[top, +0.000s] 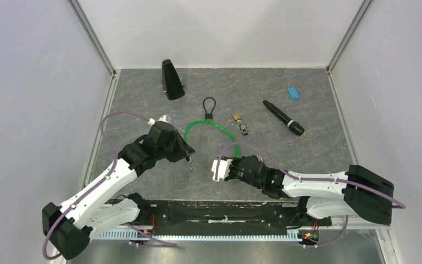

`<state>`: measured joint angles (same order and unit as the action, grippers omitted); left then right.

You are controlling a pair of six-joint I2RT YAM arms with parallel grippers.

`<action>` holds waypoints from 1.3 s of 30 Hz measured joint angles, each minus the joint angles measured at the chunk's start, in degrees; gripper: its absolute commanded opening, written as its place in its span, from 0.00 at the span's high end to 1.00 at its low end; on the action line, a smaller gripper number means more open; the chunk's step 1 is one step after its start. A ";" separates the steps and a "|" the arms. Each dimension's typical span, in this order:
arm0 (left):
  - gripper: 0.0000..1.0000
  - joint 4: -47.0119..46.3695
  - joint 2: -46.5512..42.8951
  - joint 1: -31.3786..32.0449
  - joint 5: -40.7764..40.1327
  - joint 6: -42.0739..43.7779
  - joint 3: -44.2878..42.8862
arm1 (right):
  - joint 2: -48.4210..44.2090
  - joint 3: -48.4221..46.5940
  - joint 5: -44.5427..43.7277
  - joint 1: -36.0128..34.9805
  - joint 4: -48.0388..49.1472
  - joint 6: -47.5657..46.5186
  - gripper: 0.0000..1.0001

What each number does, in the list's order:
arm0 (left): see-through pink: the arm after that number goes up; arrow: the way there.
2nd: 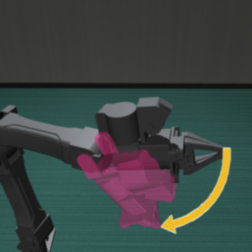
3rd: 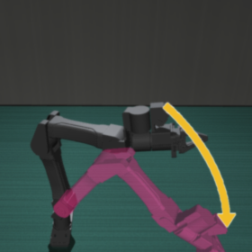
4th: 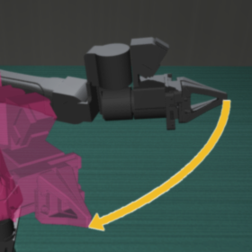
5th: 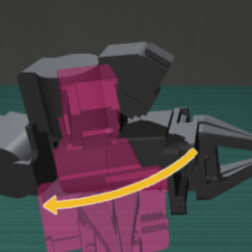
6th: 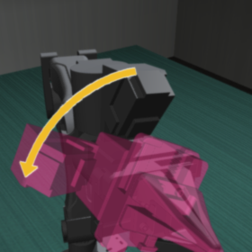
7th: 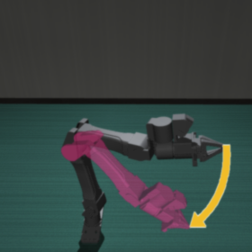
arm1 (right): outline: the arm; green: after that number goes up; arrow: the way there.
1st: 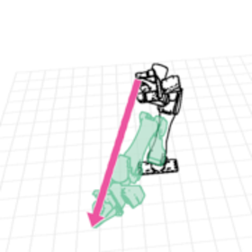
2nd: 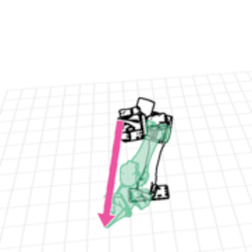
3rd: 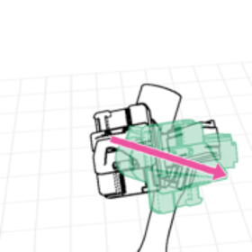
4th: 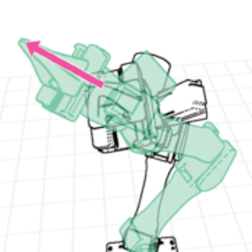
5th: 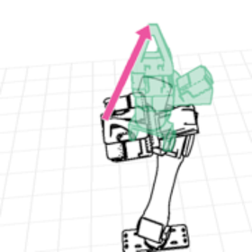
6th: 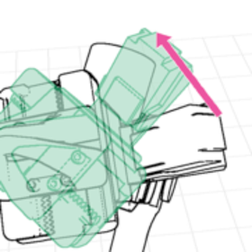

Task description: Unlock with the key

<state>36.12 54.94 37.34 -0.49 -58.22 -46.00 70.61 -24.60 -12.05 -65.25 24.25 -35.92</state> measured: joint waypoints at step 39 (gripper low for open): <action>0.75 -1.70 12.76 -34.62 -19.63 17.44 -8.09 | -15.63 5.99 -7.34 9.01 -5.18 32.52 0.02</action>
<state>34.41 67.70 2.72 -20.12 -40.77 -54.08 54.98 -18.61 -19.40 -56.25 19.07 -3.40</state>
